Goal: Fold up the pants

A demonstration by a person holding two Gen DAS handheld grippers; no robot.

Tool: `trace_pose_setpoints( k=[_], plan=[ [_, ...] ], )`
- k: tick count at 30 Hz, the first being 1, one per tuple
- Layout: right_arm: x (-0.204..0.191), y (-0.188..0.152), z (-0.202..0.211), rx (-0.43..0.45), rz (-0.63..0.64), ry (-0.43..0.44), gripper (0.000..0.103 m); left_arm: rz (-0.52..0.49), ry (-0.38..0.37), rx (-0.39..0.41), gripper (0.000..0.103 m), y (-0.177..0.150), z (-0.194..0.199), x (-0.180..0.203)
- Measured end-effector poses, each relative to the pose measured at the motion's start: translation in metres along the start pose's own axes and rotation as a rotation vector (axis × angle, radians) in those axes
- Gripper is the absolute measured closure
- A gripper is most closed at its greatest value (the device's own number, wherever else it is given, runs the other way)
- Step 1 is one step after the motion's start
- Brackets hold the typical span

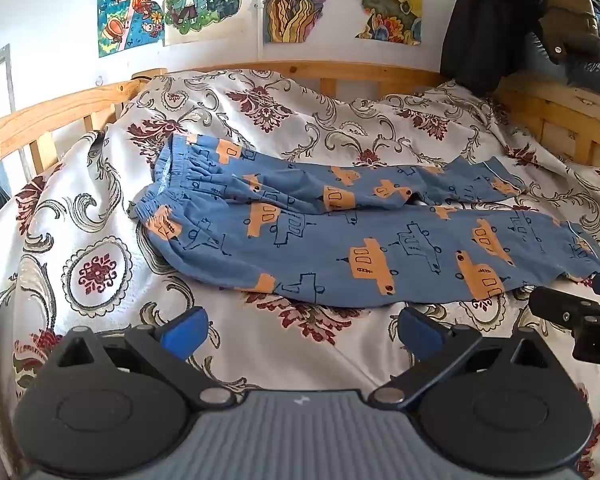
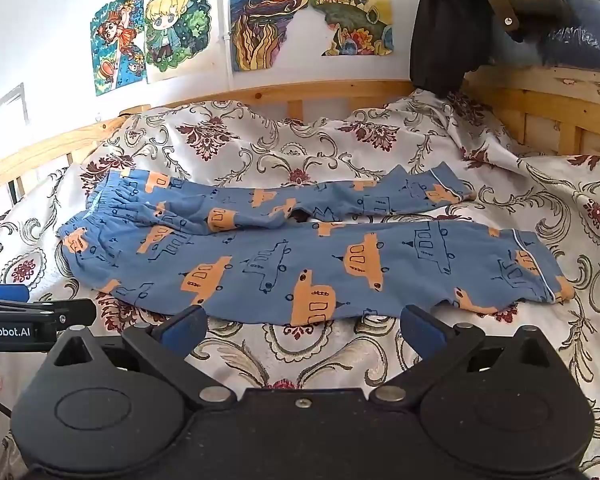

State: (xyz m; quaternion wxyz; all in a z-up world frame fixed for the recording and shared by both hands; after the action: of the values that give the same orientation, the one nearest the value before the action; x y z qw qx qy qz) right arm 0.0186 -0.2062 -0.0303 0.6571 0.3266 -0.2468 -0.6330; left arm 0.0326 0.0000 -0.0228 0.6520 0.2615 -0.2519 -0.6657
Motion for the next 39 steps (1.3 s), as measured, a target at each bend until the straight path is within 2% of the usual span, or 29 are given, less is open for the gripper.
trace_pose_setpoints(
  k=[8, 12, 39],
  plan=[
    [0.011, -0.012, -0.005, -0.009, 0.005, -0.002, 0.001, 0.011, -0.005, -0.004, 0.000, -0.002, -0.002, -0.001],
    [0.001, -0.002, -0.003, -0.019, 0.002, -0.013, 0.001, 0.003, -0.001, -0.011, 0.000, -0.003, -0.004, 0.000],
    [0.000, -0.004, -0.007, -0.039, -0.007, -0.007, 0.001, 0.026, 0.005, -0.027, 0.000, -0.004, -0.007, -0.003]
  ],
)
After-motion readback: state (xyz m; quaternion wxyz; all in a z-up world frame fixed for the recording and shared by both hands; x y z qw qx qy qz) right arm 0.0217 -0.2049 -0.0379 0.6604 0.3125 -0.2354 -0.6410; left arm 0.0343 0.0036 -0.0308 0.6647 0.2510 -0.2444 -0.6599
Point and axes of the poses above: each gripper's, at about its wrist camera, not at the fingertips, and z roughly against the way its jaws point, x to its right, y to its top, the point moved 4 cm from there along -z, roughly the way its jaws point, and after that the axes turned 12 degrees about -x, right-handed, at the moved point
